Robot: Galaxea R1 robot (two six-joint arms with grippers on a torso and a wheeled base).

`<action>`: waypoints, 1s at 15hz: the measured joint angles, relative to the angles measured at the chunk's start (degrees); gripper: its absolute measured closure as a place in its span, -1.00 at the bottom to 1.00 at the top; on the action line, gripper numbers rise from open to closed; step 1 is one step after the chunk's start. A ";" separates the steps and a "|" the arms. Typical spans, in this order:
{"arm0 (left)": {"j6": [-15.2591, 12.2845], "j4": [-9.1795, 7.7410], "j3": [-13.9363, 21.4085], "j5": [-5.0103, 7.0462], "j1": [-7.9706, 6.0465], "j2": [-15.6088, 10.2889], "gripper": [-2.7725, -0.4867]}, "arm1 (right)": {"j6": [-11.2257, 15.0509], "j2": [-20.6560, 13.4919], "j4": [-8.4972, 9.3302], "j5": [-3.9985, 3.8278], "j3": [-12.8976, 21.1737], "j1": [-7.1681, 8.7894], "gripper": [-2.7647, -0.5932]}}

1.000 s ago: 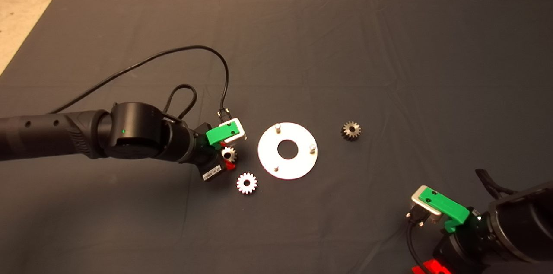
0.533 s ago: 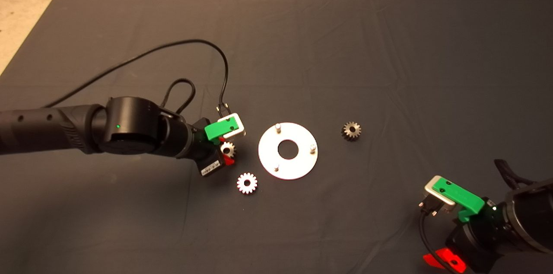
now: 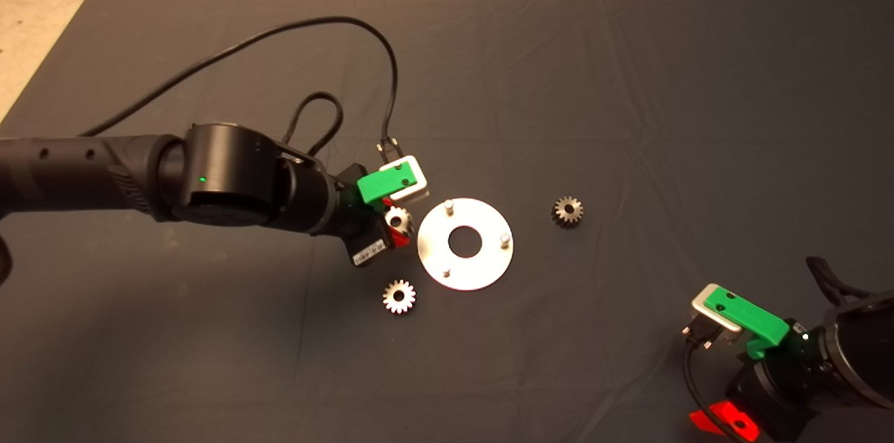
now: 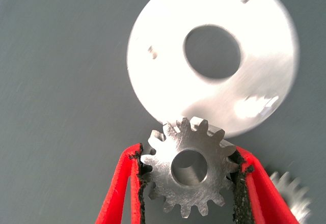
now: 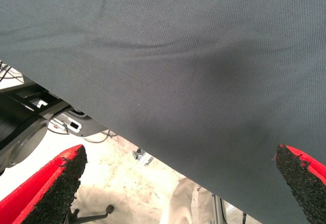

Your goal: Install three planetary gears onto the carrier pins

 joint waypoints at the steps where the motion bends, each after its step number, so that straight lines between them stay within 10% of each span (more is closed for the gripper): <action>1: 0.00 -0.01 -0.37 -0.09 -0.04 1.11 0.76 | 0.00 0.05 0.06 0.02 0.00 0.00 -0.99; 15: 2.19 -2.68 -10.40 0.18 -2.25 9.01 0.77 | -0.16 0.02 1.07 0.05 0.00 0.00 -0.99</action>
